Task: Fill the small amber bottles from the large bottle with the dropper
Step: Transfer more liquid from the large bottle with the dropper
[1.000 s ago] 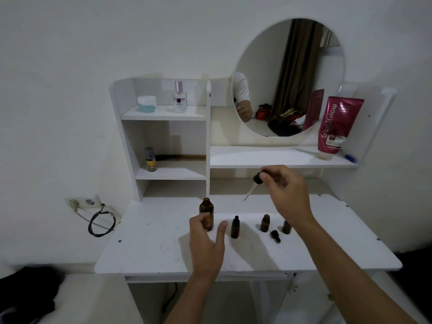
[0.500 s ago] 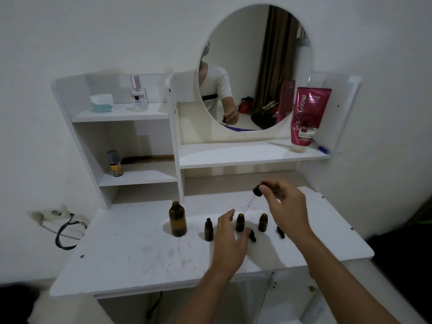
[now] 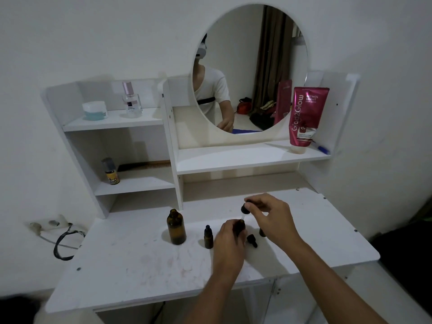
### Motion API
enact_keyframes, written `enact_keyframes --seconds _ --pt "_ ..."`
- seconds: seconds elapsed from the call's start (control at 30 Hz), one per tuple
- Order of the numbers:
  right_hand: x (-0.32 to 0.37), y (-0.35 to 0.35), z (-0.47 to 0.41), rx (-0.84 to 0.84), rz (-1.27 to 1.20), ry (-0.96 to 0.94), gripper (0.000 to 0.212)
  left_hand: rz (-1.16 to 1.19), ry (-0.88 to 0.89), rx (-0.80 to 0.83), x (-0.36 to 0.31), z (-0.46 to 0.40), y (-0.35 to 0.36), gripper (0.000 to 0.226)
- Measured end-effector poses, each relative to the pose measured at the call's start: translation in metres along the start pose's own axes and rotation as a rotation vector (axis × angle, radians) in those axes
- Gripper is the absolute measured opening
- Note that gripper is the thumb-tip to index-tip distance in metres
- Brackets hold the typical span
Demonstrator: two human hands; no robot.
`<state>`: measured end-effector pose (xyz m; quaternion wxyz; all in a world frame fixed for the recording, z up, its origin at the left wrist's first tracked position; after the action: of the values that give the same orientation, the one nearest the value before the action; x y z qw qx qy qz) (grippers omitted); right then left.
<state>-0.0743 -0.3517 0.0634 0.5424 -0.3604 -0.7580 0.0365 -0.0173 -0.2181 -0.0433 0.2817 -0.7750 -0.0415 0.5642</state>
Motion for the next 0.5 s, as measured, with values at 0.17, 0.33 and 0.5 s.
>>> enact_keyframes --seconds 0.17,0.33,0.5 --pt "0.0013 0.0017 0.0018 -0.038 0.092 -0.064 0.017 0.003 0.004 0.005 0.0012 0.0001 0.0011 0.015" --pt "-0.0063 0.0072 -0.0017 0.028 0.044 0.026 0.005 0.006 0.009 0.002 0.0006 -0.0004 0.0 0.014" --pt "-0.0026 0.0087 -0.0008 0.019 0.051 0.015 0.008 0.019 0.031 0.021 0.0022 -0.0005 0.0034 0.018"
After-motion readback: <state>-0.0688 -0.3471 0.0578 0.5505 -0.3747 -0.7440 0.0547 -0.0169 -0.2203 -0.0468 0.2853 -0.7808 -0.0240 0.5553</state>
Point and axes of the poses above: each hand's wrist, its own z-axis away from the middle knuckle, its own y-axis out of the palm, x = y × z, the point moved 8 cm from there along -z, towards the middle knuckle, and after that the axes turned 5 degrees about x, right-handed, at the moved point
